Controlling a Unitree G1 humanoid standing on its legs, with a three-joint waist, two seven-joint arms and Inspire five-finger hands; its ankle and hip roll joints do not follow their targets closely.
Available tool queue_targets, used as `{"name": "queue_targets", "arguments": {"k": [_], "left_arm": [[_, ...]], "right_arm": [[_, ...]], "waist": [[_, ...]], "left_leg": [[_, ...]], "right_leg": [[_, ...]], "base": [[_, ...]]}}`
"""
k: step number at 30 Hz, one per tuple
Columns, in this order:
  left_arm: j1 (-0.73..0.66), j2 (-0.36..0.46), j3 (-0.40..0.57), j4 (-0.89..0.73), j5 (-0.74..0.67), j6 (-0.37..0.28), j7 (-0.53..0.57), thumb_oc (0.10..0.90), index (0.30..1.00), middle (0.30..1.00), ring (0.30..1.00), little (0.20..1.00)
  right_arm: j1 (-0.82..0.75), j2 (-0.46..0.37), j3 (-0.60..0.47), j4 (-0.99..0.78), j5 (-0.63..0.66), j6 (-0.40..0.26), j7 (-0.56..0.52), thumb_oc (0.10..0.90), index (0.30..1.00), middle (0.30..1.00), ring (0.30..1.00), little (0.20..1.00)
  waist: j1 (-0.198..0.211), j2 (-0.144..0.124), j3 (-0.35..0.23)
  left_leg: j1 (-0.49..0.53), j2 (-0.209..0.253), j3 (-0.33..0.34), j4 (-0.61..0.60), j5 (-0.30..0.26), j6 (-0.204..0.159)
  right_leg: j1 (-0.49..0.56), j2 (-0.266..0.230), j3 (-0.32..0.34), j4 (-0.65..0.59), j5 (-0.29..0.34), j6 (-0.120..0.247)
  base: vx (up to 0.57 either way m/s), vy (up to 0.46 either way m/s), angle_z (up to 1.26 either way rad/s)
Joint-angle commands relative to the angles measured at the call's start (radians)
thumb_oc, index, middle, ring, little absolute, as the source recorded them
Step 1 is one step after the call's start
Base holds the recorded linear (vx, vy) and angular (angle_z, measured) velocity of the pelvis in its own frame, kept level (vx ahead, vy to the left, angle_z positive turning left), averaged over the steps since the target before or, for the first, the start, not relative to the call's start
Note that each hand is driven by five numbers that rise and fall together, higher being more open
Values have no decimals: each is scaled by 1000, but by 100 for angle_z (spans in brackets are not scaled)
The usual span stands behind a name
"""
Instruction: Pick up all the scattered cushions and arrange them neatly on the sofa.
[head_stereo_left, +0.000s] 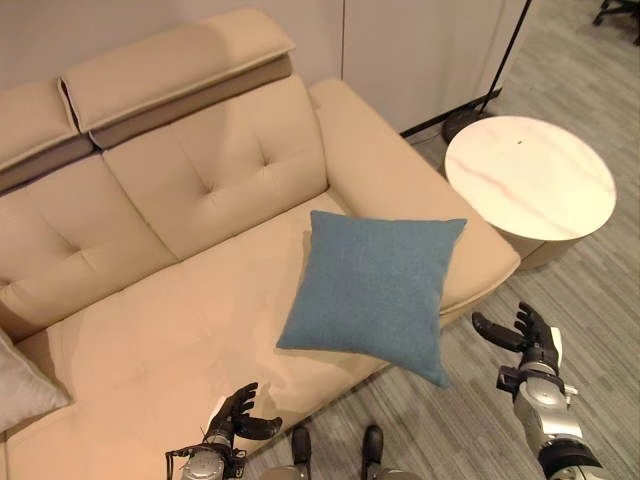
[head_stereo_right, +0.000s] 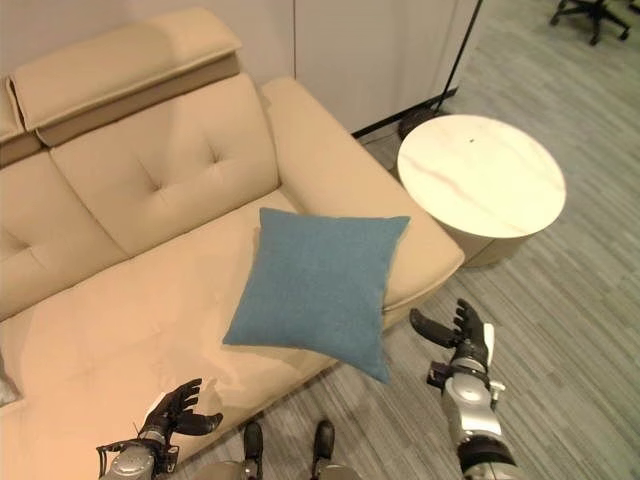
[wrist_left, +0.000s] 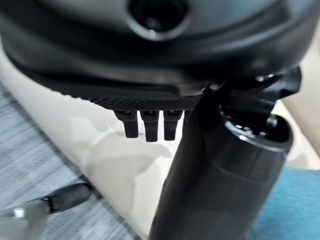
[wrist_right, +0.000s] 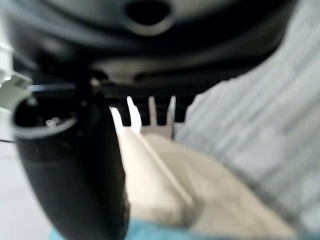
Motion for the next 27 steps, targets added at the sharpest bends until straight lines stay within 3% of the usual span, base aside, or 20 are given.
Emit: {"name": "queue_targets", "arguments": {"k": [1, 8, 12, 20, 27], "left_arm": [[-41, 34, 32, -35, -41, -75, 7, 800, 900, 900, 900, 900], [-135, 64, 51, -152, -108, -120, 60, 800, 900, 900, 900, 900], [-257, 74, 106, -226, -180, -172, 132, 800, 900, 900, 900, 900], [-421, 68, 140, -363, -259, -244, 197, 800, 900, 900, 900, 900], [-506, 58, 78, -349, -254, -238, 207, 800, 900, 900, 900, 900]], "right_arm": [[-84, 10, 10, -20, 65, -115, -13, 800, 900, 900, 900, 900], [-143, 71, 97, 20, 70, -102, 4, 800, 900, 900, 900, 900], [-159, 112, 138, 2, 69, -105, 11, 800, 900, 900, 900, 900], [-176, 135, 198, -16, 38, -105, 34, 800, 900, 900, 900, 900], [-209, 127, 228, -30, 31, -107, 33, 800, 900, 900, 900, 900]], "waist": [[12, -81, -7], [40, -70, 35], [44, -69, 50], [20, -78, 48], [-3, -86, 59]], "left_leg": [[-42, -28, -29, 39, -61, -28], [-129, -36, -50, 59, -45, -32], [-158, -38, -61, 70, -41, -35], [-166, -43, -57, 59, -37, -34], [-190, -41, -40, 81, -45, -31]], "right_leg": [[-19, -69, 43, 31, -44, 114], [-98, -82, 21, 59, -36, 109], [-124, -86, 16, 70, -35, 107], [-144, -89, 25, 72, -30, 109], [-175, -92, 44, 86, -21, 110]], "base": [[-47, -2, 9], [-54, -11, 17], [-22, -16, 9], [8, 3, 2], [-11, 19, -7]]}}
